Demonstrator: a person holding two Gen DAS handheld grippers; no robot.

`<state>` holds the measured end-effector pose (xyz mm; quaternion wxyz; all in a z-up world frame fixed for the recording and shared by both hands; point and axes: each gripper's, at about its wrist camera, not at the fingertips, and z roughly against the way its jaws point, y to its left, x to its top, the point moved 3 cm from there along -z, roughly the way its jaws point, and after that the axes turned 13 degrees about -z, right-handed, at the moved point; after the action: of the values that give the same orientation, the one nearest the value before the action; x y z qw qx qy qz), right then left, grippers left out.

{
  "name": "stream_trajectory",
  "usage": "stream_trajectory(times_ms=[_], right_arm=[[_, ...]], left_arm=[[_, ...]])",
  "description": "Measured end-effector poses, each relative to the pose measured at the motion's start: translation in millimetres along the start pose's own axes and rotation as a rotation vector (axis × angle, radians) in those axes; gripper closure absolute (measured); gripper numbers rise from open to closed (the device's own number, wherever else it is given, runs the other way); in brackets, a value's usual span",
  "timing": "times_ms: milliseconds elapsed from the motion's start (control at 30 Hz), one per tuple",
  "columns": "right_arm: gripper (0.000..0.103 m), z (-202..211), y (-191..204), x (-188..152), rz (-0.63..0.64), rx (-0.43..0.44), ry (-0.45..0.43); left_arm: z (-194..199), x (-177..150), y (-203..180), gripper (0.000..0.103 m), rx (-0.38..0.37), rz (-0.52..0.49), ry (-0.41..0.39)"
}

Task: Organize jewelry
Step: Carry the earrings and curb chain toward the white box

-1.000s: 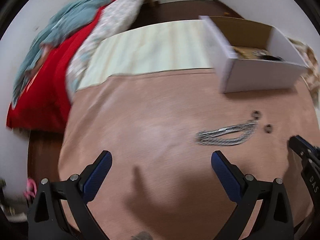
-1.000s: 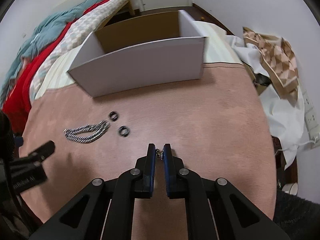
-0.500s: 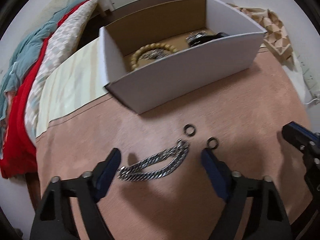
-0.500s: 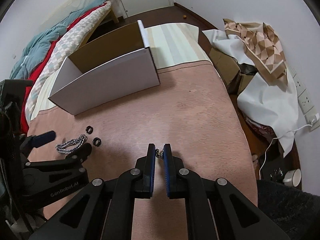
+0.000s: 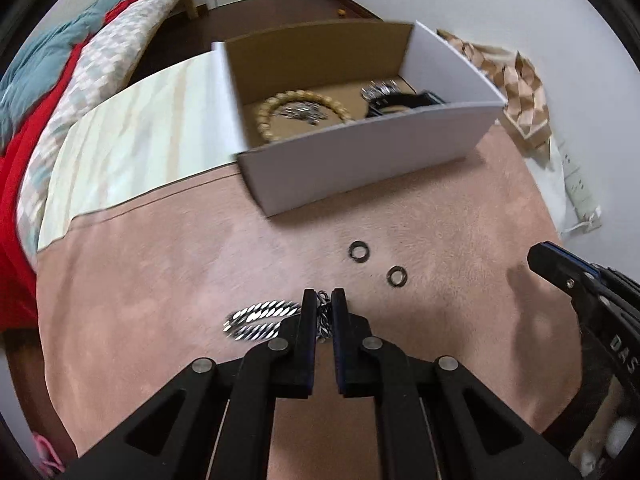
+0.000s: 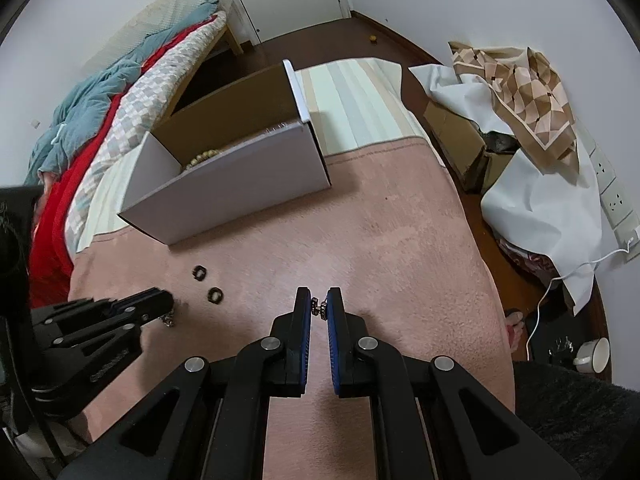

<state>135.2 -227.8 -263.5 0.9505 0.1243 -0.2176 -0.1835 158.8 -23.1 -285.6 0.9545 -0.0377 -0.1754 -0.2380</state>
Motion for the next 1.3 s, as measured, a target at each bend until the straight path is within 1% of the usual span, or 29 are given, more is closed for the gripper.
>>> stream_trajectory(times_ms=[100,333,533,633,767,900,1000,1133,1200,1300], right_arm=[[0.095,6,6,1,0.008,0.013,-0.005],[0.095,18,20,-3,0.022,0.054,-0.013],[0.095,30,31,0,0.036,0.091,-0.014],[0.095,40,41,7,0.050,0.115,-0.026],[0.095,58,57,31,0.065,0.157,-0.054],[0.095,73,76,71,0.096,0.180,-0.104],[0.095,71,86,100,0.106,0.182,-0.112],[0.095,51,95,138,0.116,0.168,-0.077],[0.095,37,96,150,0.121,0.153,-0.055],[0.095,16,97,164,0.135,0.122,-0.020]], left_arm=[[13,-8,17,0.098,-0.017,0.034,-0.015],[42,-15,35,0.099,-0.043,0.094,-0.061],[69,-3,37,0.099,-0.050,0.112,-0.124],[87,10,36,0.099,-0.063,0.112,-0.167],[112,36,39,0.099,-0.078,0.101,-0.228],[134,72,44,0.099,-0.096,0.094,-0.285],[139,100,46,0.099,-0.099,0.085,-0.313],[128,129,51,0.099,-0.110,0.073,-0.305],[114,141,54,0.099,-0.114,0.068,-0.282],[93,150,57,0.099,-0.118,0.068,-0.240]])
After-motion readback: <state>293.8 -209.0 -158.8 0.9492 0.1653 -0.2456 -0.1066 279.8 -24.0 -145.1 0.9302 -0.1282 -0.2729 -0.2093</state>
